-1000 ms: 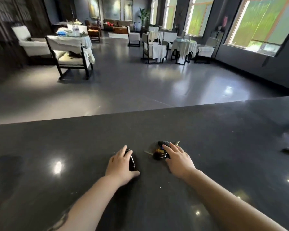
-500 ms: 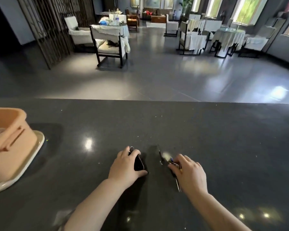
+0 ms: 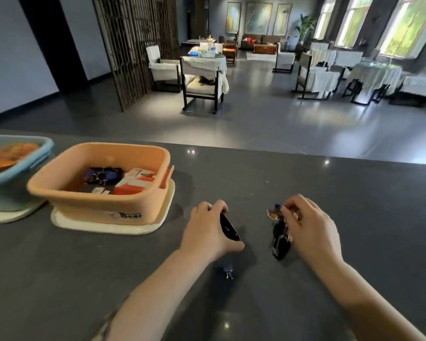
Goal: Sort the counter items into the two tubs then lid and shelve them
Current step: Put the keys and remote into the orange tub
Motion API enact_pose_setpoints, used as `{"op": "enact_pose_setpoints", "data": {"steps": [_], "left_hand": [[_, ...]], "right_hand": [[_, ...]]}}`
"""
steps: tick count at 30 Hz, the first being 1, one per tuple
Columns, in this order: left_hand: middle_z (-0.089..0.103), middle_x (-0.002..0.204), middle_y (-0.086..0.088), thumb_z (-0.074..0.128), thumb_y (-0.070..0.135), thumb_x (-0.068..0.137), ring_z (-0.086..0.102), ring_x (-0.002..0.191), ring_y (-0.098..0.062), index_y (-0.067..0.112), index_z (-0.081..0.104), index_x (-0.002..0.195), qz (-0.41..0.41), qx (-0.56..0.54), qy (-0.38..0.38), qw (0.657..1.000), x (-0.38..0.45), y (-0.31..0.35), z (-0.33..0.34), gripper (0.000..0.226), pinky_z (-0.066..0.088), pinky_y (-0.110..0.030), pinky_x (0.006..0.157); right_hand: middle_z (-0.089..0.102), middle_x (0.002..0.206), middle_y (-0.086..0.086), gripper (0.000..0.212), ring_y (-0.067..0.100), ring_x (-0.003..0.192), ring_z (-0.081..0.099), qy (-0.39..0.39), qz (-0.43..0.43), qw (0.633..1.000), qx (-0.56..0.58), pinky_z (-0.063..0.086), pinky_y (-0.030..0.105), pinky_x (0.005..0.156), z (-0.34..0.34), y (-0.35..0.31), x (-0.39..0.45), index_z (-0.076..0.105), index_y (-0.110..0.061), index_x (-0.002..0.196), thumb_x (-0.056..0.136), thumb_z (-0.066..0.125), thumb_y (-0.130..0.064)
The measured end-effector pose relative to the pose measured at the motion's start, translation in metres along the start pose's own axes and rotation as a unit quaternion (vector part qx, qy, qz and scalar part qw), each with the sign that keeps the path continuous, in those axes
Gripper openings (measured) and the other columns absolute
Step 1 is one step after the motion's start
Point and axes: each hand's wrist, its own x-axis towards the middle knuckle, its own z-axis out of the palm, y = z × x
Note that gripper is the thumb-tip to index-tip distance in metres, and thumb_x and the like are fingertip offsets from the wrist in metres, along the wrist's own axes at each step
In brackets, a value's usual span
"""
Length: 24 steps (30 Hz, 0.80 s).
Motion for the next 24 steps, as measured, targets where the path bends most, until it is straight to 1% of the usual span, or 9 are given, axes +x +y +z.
{"op": "enact_pose_setpoints", "data": {"steps": [2,4,7,10,13,15,20,22,24], "left_hand": [[0.037,0.101,0.011,0.071,0.063,0.041,0.045,0.094,-0.012,0.043,0.034,0.096,-0.001,0.004,0.013,1.0,-0.017,-0.031,-0.04,0.07,0.045,-0.027,0.073],[0.036,0.104,0.013,0.072,0.064,0.042,0.045,0.091,-0.01,0.043,0.035,0.101,0.0,0.009,0.024,1.0,-0.033,-0.063,-0.076,0.073,0.04,-0.024,0.07],[0.036,0.109,0.016,0.075,0.063,0.044,0.043,0.096,-0.008,0.042,0.036,0.108,-0.002,0.01,0.053,0.999,-0.053,-0.106,-0.124,0.078,0.04,-0.024,0.077],[0.036,0.113,0.017,0.075,0.063,0.042,0.045,0.103,-0.008,0.042,0.039,0.11,-0.009,-0.016,0.089,0.996,-0.064,-0.141,-0.163,0.079,0.043,-0.027,0.088],[0.033,0.117,0.019,0.077,0.062,0.043,0.042,0.103,-0.006,0.042,0.04,0.115,-0.032,-0.024,0.114,0.993,-0.065,-0.166,-0.191,0.083,0.041,-0.026,0.086],[0.034,0.117,0.018,0.078,0.059,0.045,0.046,0.102,-0.007,0.041,0.042,0.115,-0.045,-0.027,0.131,0.99,-0.061,-0.181,-0.204,0.081,0.042,-0.026,0.083],[0.033,0.114,0.019,0.079,0.054,0.047,0.044,0.098,-0.004,0.04,0.042,0.119,-0.062,-0.015,0.172,0.983,-0.047,-0.211,-0.23,0.082,0.038,-0.021,0.08],[0.034,0.114,0.017,0.08,0.052,0.048,0.044,0.098,-0.005,0.039,0.043,0.119,-0.061,-0.009,0.17,0.984,-0.036,-0.224,-0.242,0.082,0.037,-0.02,0.082],[0.035,0.114,0.015,0.08,0.054,0.047,0.043,0.097,-0.004,0.038,0.043,0.119,-0.062,-0.008,0.161,0.985,-0.019,-0.237,-0.254,0.082,0.037,-0.02,0.083]], "right_hand": [[0.057,0.077,-0.021,0.014,-0.001,0.068,0.053,0.004,0.001,0.999,0.034,0.04,0.024,0.052,0.013,-0.047,-0.008,0.052,-0.032,0.079,0.09,0.059,-0.029],[0.056,0.074,-0.021,0.015,0.001,0.066,0.053,0.003,-0.004,0.998,0.061,0.04,0.025,0.053,0.028,-0.09,-0.016,0.052,-0.032,0.078,0.09,0.06,-0.028],[0.057,0.072,-0.021,0.016,0.002,0.064,0.053,0.004,-0.007,0.995,0.102,0.04,0.027,0.053,0.05,-0.142,-0.024,0.052,-0.032,0.078,0.089,0.061,-0.029],[0.059,0.069,-0.017,0.015,0.004,0.063,0.055,-0.001,-0.021,0.992,0.127,0.046,0.031,0.055,0.066,-0.18,-0.027,0.052,-0.033,0.078,0.089,0.062,-0.03],[0.058,0.067,-0.013,0.016,0.006,0.063,0.055,-0.008,-0.044,0.99,0.131,0.05,0.036,0.059,0.08,-0.207,-0.023,0.052,-0.034,0.077,0.089,0.062,-0.029],[0.058,0.07,-0.013,0.016,0.008,0.064,0.056,-0.02,-0.061,0.988,0.139,0.051,0.038,0.059,0.09,-0.223,-0.014,0.052,-0.034,0.077,0.089,0.062,-0.03],[0.06,0.078,-0.016,0.013,0.003,0.071,0.057,-0.031,-0.096,0.981,0.167,0.052,0.031,0.061,0.113,-0.258,0.015,0.053,-0.035,0.081,0.09,0.062,-0.03],[0.06,0.08,-0.015,0.01,0.003,0.073,0.057,-0.031,-0.099,0.98,0.171,0.052,0.029,0.062,0.122,-0.271,0.027,0.054,-0.033,0.084,0.09,0.061,-0.029],[0.059,0.08,-0.017,0.01,-0.001,0.074,0.056,-0.019,-0.098,0.979,0.177,0.047,0.022,0.059,0.133,-0.286,0.041,0.054,-0.033,0.084,0.09,0.061,-0.03]]}}
